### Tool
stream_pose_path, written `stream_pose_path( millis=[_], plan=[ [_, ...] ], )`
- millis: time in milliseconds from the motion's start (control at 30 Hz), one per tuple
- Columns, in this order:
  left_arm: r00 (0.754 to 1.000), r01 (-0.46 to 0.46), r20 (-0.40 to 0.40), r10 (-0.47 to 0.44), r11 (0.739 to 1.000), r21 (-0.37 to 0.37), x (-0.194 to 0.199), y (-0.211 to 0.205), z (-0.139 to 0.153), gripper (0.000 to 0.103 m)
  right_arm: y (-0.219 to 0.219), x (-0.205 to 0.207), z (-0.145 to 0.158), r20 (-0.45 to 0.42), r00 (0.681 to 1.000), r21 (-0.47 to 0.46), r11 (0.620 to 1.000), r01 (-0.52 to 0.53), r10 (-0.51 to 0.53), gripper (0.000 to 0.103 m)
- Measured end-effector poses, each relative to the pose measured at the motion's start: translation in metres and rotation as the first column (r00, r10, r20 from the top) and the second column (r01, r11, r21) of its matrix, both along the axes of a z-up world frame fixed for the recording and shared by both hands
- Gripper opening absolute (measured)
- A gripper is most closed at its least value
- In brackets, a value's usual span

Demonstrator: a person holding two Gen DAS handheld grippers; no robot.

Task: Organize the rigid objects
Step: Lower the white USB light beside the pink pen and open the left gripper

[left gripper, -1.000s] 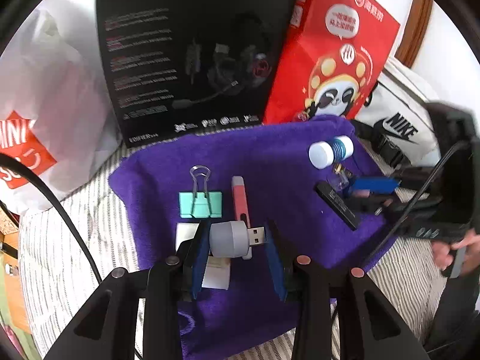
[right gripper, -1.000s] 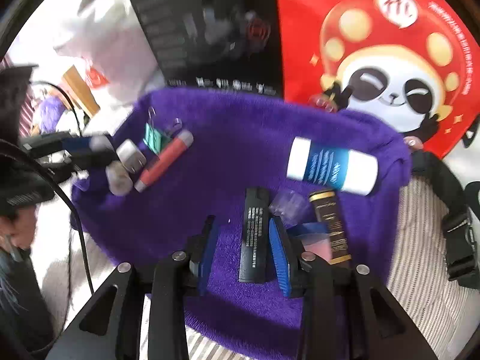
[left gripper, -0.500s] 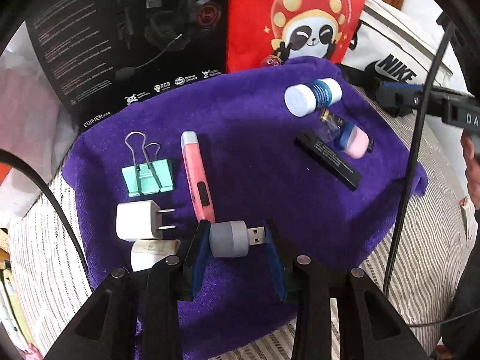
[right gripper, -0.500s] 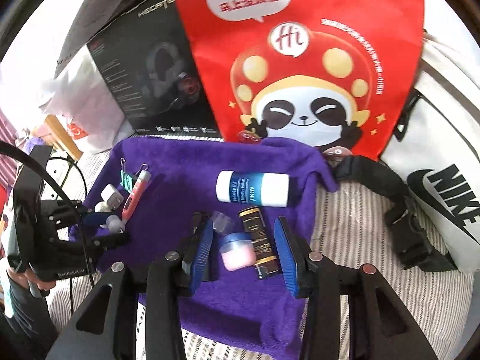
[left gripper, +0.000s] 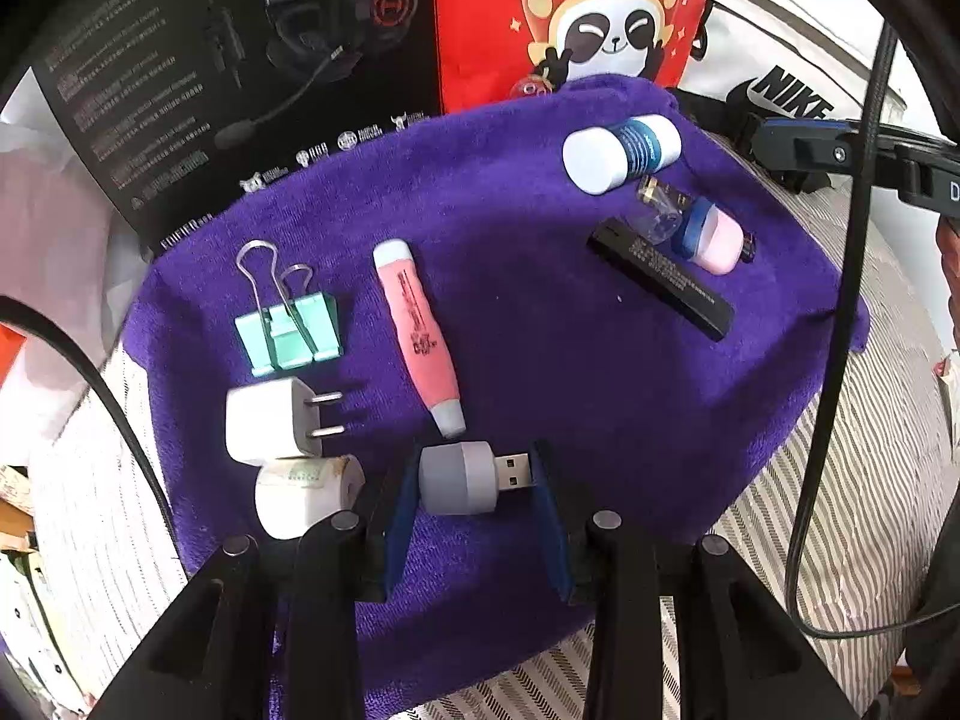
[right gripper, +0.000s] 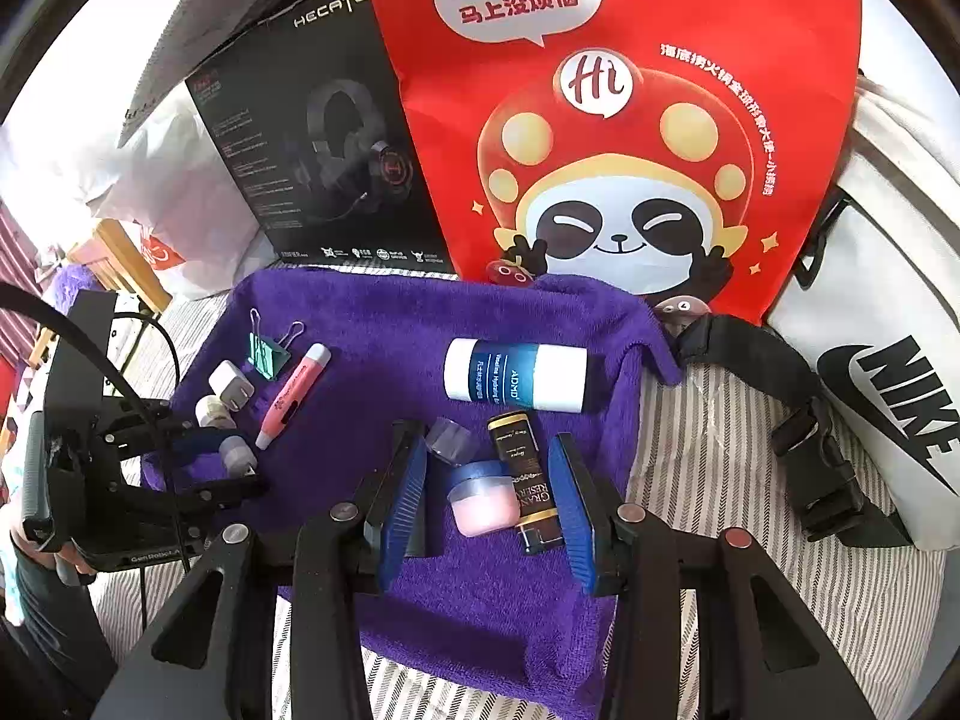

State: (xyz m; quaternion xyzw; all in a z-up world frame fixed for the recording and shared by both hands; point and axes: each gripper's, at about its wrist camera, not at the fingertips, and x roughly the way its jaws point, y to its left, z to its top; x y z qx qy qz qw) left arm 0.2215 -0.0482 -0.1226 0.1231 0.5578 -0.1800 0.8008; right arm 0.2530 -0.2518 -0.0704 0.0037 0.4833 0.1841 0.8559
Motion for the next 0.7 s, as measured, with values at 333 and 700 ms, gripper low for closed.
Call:
stream_pose_path(
  millis=[333, 700],
  plan=[
    [1.000, 0.010, 0.008, -0.010, 1.000, 0.005, -0.0021, 0.0014, -0.0010, 0.035, 0.0035, 0.0003, -0.0024, -0.008, 1.000, -0.006, 1.000, -0.013, 0.013, 0.043],
    [0.999, 0.034, -0.023, -0.033, 0.999, 0.014, -0.0025, -0.0026, -0.0004, 0.052, 0.0059, -0.0003, -0.0053, -0.020, 0.999, -0.021, 0.999, -0.033, 0.032, 0.043]
  ],
)
